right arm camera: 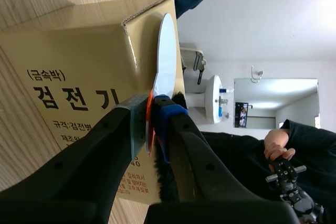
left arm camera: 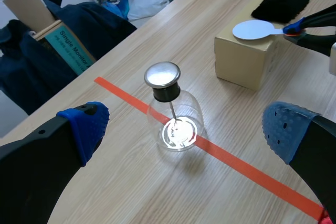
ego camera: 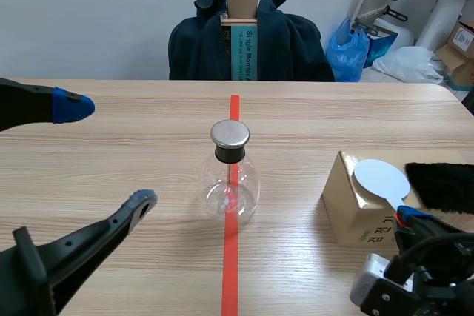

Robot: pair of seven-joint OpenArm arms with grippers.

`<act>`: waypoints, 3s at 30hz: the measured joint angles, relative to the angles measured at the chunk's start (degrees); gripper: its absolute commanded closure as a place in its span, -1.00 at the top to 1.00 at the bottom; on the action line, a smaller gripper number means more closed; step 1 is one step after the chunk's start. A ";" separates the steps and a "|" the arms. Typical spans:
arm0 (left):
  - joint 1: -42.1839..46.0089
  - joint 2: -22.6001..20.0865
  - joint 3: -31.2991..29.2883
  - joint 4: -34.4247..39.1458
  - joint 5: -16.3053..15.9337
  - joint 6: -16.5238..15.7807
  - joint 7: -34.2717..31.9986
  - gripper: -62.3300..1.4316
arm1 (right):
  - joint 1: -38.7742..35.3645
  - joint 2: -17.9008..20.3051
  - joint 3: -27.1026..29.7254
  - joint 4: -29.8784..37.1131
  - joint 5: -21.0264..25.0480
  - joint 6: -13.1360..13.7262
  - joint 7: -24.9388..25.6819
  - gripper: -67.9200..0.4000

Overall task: Do the electroscope experiment.
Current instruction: 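Put the plate down on the right, then return to the home posture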

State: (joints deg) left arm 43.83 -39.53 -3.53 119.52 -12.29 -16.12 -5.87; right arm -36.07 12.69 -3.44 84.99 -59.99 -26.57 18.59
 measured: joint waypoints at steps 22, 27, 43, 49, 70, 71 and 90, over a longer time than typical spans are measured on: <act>-0.35 0.00 0.00 0.00 -1.49 0.07 0.48 1.00 | -0.02 0.00 0.22 0.00 -2.89 -1.73 -1.05 0.63; -0.35 0.00 0.00 0.00 -1.49 0.09 0.26 1.00 | -0.02 0.00 0.26 0.02 -3.04 -5.51 -2.29 0.89; -0.35 0.17 0.00 0.00 -1.51 0.09 -0.15 1.00 | -8.72 3.48 7.72 0.02 -1.99 -7.28 -1.77 0.89; -0.35 0.15 0.00 0.00 -1.51 0.09 -0.33 1.00 | -9.25 5.31 14.40 0.76 9.16 -6.36 8.61 0.89; -0.35 0.15 0.00 0.00 -1.51 0.09 -0.81 1.00 | 3.61 10.64 20.68 28.13 40.61 50.34 -6.21 0.89; -0.35 0.15 0.00 0.00 -1.51 0.07 -0.81 1.00 | 4.11 10.64 19.61 29.00 41.62 51.12 -7.50 0.89; -0.35 0.15 0.00 0.00 -1.51 0.09 -1.22 1.00 | 7.93 10.64 3.48 38.56 57.16 53.27 -26.82 0.89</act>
State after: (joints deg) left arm 43.48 -39.38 -3.53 119.52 -13.80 -16.03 -7.09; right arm -28.14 23.33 0.03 123.55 -2.83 26.70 -8.23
